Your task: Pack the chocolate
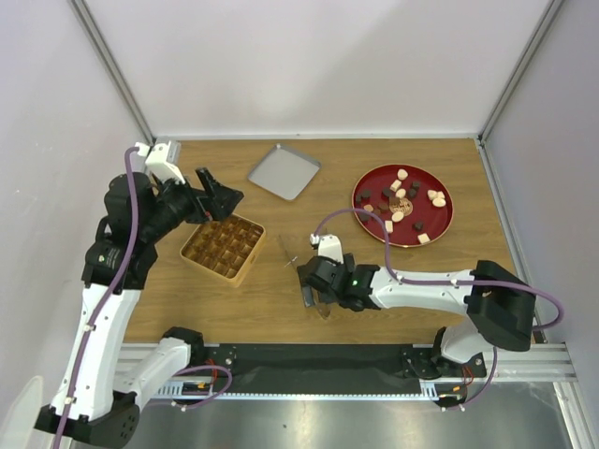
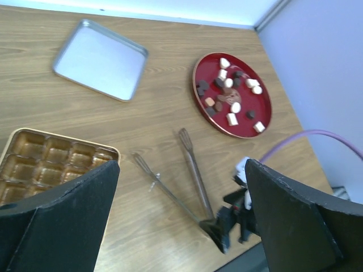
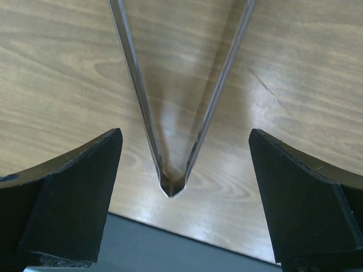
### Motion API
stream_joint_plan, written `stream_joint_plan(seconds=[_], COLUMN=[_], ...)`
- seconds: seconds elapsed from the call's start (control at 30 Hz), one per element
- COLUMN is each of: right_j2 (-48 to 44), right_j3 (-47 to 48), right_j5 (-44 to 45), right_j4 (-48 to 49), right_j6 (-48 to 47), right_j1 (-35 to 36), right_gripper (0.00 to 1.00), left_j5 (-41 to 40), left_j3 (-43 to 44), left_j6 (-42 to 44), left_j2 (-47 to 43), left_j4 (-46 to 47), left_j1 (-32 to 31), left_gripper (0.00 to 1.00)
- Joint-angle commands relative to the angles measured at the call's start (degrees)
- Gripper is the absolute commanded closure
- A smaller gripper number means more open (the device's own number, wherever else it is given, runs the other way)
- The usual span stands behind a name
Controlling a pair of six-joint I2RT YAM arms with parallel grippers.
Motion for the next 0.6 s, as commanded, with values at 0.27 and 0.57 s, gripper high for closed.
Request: stream_joint_plan(seconds=[0.27, 0.57], right_j2=[5.0, 11.1], right_j3=[-0.7, 2.4], right_j5=[4.5, 7.2], right_j4=[13.4, 12.8], right_j6=[-3.7, -3.5], right_j1=[0.7, 0.1], right_gripper=[0.0, 0.01], left_j5=[2.5, 2.6], left_j3=[-2.5, -3.7], left_j6=[-2.8, -3.3], left_j2=[-3.6, -3.7], left_j4=[2.9, 4.1], left_j1=[0.4, 0.5], left_gripper=[0.0, 0.0])
